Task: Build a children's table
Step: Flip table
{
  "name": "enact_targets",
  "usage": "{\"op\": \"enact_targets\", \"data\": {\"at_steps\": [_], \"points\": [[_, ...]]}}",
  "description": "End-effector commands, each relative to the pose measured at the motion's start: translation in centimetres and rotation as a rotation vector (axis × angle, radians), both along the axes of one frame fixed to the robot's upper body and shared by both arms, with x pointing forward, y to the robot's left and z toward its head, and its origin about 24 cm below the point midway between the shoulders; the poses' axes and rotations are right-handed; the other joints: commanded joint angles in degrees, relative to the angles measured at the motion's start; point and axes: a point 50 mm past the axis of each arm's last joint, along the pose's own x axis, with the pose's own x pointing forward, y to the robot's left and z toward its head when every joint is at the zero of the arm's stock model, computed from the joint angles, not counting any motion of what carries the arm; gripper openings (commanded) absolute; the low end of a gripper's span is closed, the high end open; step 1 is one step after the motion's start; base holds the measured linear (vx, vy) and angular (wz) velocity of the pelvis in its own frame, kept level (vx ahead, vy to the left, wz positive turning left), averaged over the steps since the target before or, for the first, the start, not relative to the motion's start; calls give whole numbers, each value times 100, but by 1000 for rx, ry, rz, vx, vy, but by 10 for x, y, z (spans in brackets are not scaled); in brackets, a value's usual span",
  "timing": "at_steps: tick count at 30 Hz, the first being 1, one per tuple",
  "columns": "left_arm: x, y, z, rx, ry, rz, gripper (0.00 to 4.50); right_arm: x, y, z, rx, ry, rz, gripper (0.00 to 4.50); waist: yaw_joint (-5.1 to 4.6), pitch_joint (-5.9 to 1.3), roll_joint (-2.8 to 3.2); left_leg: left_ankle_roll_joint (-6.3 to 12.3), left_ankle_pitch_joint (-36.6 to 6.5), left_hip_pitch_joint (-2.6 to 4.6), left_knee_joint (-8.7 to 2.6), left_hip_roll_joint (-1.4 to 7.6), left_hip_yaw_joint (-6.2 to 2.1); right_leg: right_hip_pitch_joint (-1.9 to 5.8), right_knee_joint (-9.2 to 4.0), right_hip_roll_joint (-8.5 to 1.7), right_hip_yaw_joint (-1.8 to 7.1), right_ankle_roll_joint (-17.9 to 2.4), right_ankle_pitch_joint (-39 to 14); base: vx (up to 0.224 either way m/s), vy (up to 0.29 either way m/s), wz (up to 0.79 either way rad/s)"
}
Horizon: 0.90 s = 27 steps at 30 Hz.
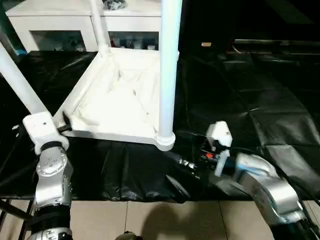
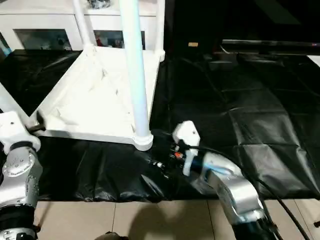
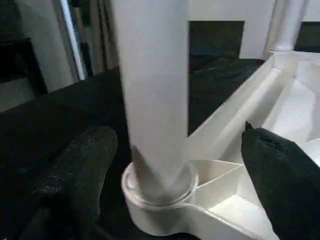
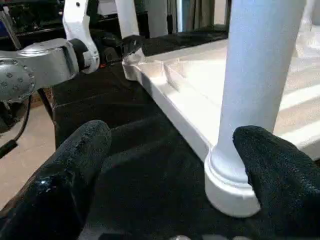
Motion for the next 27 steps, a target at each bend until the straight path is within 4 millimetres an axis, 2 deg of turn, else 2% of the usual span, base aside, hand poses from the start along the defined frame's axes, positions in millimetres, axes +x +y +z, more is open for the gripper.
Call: {"op": "enact_targets", "data": {"at_steps": [1,2,5,8,10,11,12,15,16,17,18,20,21,22,24,27], "points": [[1,1,3,10,-12,33,450,7,3,0,-15,-29,-20,443,11,-300,103,-45,-1697,190,-571,647,-342,134,-348,-559,322,-1405,-179,0,0,0],[0,0,2,9,-13,34,450,8,3,0,-15,-30,-26,443,-4,-305,80,-134,-1756,191,-577,639,-343,127,-358,-552,327,-1382,-221,0,0,0],[-3,0,-3,7,7,72,450,21,9,1,-7,-48,-89,443,-8,-308,81,-207,-1736,188,-578,630,-336,117,-352,-547,336,-1375,-147,0,0,0],[-2,8,-6,-4,20,90,450,29,13,3,3,-57,-109,443,-6,-316,87,-192,-1627,173,-579,629,-342,129,-334,-545,333,-1345,24,0,0,0],[-1,11,-7,-4,24,81,450,32,13,3,-4,-68,-126,443,-5,-338,53,-143,-1445,175,-564,611,-328,134,-307,-545,330,-1335,217,0,0,0],[1,14,-6,-5,22,76,450,33,13,3,-5,-70,-134,443,-3,-341,70,-133,-1407,179,-561,610,-325,122,-309,-539,327,-1326,252,0,0,0],[1,15,-6,-5,21,74,450,34,13,3,-4,-72,-139,443,-10,-350,57,-119,-1336,183,-556,612,-322,127,-295,-537,325,-1328,359,0,0,0],[10,21,-3,-4,23,0,450,45,8,-1,-34,-78,-227,443,1,-350,56,-92,-1279,195,-556,603,-305,101,-290,-539,321,-1376,402,0,0,0],[10,21,-3,-4,23,0,450,45,8,-1,-34,-78,-227,443,-3,-346,62,-117,-1321,203,-555,591,-298,82,-296,-529,320,-1382,321,0,0,0],[15,27,0,6,25,-26,450,51,6,-2,-34,-77,-264,443,-2,-343,63,-173,-1425,204,-573,606,-297,102,-295,-533,321,-1382,240,0,0,0],[16,28,1,9,25,-27,450,52,6,-2,-33,-77,-269,443,-5,-341,85,-228,-1500,219,-576,589,-289,72,-302,-520,326,-1355,165,0,0,0],[21,35,5,10,27,-36,450,57,4,-1,-24,-77,-297,443,-5,-343,89,-304,-1548,224,-592,607,-299,89,-284,-523,326,-1330,246,0,0,0],[22,37,6,9,29,-40,450,58,4,-1,-21,-76,-303,443,-8,-356,92,-302,-1501,233,-578,586,-291,74,-269,-521,321,-1339,368,0,0,0],[27,37,7,-7,35,-105,450,63,1,-1,-11,-70,-343,443,-6,-354,79,-292,-1450,221,-587,600,-290,97,-273,-542,327,-1358,469,0,0,0],[30,36,7,-7,43,-137,450,65,0,-2,-10,-68,-362,443,-5,-352,88,-305,-1424,229,-586,590,-277,79,-264,-548,327,-1418,445,0,0,0],[34,33,7,9,62,-210,450,70,-5,-3,-20,-71,-407,443,-7,-354,91,-356,-1473,228,-597,609,-272,92,-258,-559,328,-1443,435,0,0,0]]}}
